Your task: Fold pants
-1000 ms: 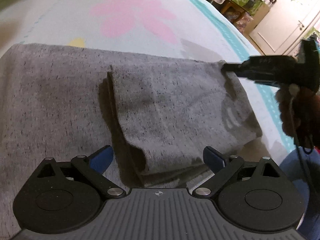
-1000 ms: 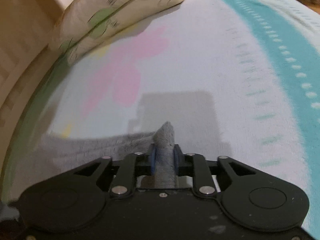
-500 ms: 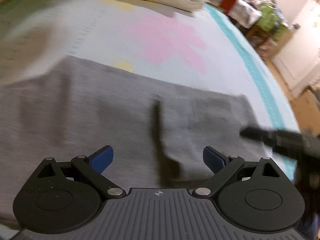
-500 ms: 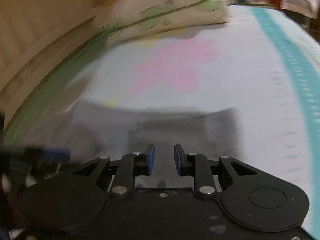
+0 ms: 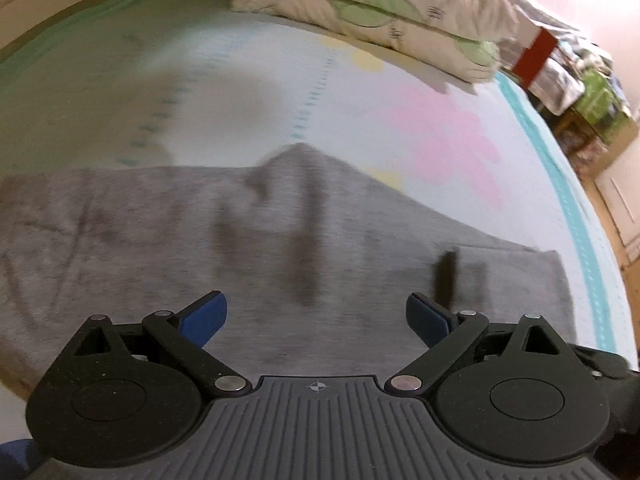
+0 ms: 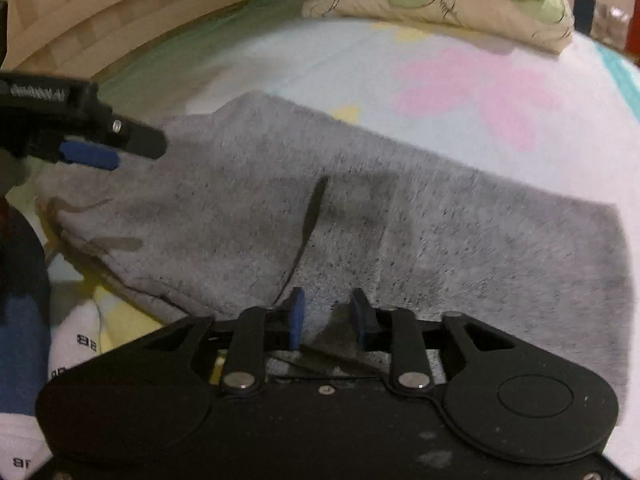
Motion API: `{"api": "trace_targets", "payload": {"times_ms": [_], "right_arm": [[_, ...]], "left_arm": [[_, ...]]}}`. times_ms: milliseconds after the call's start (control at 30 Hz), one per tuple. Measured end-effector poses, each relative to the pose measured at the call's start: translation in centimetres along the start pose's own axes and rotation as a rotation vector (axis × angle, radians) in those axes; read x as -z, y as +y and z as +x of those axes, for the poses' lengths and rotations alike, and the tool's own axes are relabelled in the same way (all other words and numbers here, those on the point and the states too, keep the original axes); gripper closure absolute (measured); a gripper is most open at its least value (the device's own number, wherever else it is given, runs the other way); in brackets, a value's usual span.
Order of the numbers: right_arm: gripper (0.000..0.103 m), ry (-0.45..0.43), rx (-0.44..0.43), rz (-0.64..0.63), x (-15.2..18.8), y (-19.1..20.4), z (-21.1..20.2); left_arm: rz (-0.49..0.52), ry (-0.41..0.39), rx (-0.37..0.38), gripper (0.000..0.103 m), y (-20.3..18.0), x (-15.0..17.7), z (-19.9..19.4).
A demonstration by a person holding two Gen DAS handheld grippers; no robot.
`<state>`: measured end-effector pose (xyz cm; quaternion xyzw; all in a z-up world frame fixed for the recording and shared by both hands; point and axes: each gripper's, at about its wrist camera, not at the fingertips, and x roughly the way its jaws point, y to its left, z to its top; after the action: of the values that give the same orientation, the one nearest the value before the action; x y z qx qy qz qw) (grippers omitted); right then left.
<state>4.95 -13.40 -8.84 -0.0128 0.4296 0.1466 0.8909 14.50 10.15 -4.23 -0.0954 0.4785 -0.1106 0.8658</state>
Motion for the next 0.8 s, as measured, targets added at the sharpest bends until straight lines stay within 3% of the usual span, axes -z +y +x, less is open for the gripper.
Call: {"api": "trace_targets", "payload": {"times_ms": [200,400,500,800], "right_arm": [[0.065,0.004,0.057,-0.058,-0.1,3.5,0.9],[0.063,-0.002,0.117,-0.144,0.3,6.4,1.2],[0.062,0.033,0.23,-0.212,0.6,7.3,2.2],[0.058,0.054,0.308,-0.354,1.1,9.3,2.7]], "left_arm": [[-0.094,0.042,0.011,0.006,2.4,0.8,0.7],[-0.053,0.043,0.008,0.006,1.6,1.0,1.3],[-0.048,0.033,0.019,0.006,1.7,1.1,1.1],[-0.091,0.013,0.041,0.006,2.4,1.3,0.7]]}}
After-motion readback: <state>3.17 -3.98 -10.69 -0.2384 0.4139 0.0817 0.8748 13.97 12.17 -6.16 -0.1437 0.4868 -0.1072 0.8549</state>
